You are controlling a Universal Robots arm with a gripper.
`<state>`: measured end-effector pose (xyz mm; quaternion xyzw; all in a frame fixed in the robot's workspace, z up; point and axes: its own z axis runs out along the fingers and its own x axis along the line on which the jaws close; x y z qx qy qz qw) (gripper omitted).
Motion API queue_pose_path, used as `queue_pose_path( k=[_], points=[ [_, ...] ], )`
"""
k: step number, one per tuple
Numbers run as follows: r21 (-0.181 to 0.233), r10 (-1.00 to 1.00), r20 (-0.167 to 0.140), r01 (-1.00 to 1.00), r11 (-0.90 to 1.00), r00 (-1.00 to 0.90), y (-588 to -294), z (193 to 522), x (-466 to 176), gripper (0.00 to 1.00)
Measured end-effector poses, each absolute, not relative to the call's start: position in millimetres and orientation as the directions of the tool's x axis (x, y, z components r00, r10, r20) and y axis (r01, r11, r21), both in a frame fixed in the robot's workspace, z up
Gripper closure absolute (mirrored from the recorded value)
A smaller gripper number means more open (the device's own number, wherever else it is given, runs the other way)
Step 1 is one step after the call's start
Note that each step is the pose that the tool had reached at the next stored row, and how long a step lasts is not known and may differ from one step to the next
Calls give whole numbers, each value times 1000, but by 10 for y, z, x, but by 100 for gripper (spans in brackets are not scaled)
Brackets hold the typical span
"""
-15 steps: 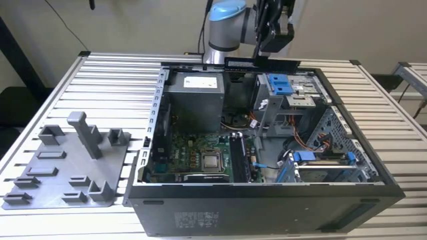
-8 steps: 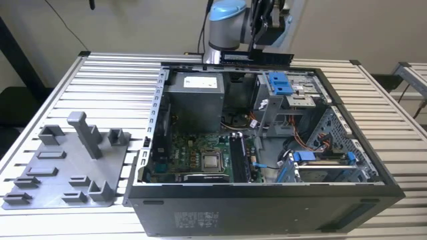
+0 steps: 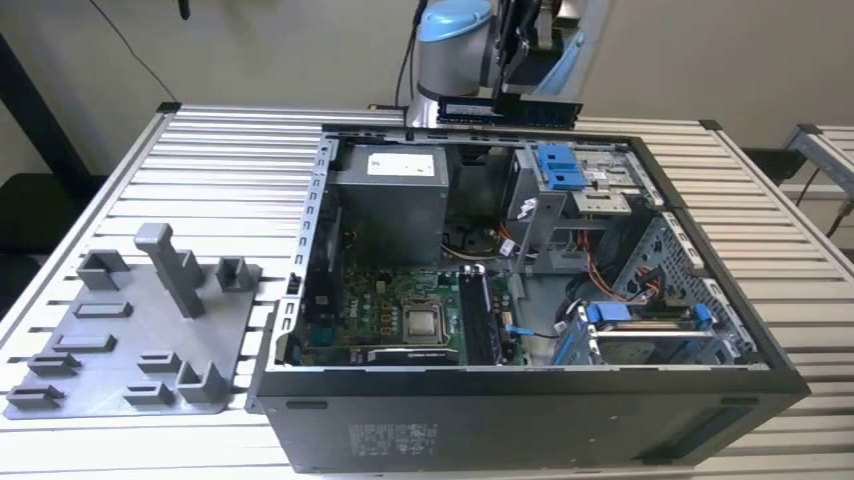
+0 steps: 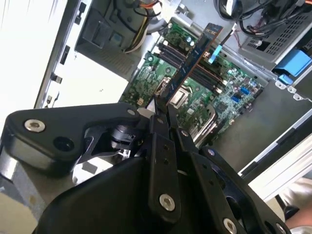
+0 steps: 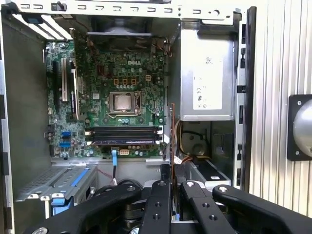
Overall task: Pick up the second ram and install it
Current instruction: 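Pick up the second ram and move it above second insertion slot, then insert the second ram into the second slot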
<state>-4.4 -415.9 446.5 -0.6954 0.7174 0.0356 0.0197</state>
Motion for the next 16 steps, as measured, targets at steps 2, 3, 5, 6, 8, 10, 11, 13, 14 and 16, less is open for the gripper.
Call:
queue_pose_path(
  k=[2,3,5,6,8,10,11,13,14,16],
  points=[
    [24,-996,-78,-999,30,-32,-4159,4464,-44,86],
    [24,-996,-78,-999,30,-32,-4159,4464,-44,86],
    [22,-996,-78,-999,30,-32,-4155,4461,-45,86],
    [21,-996,-78,-999,30,-32,-4153,4460,-45,86],
    [20,-996,-78,-999,30,-32,-4154,4460,-44,86],
    [18,-996,-78,-999,30,-32,-4153,4459,-44,86],
    [17,-996,-78,-999,30,-32,-4153,4459,-44,86],
    [17,-996,-78,-999,30,-32,-4154,4459,-44,86],
    [17,-996,-78,-999,30,-31,-4154,4460,-44,86],
    [16,-996,-78,-999,30,-31,-4154,4459,-44,86]
  ],
)
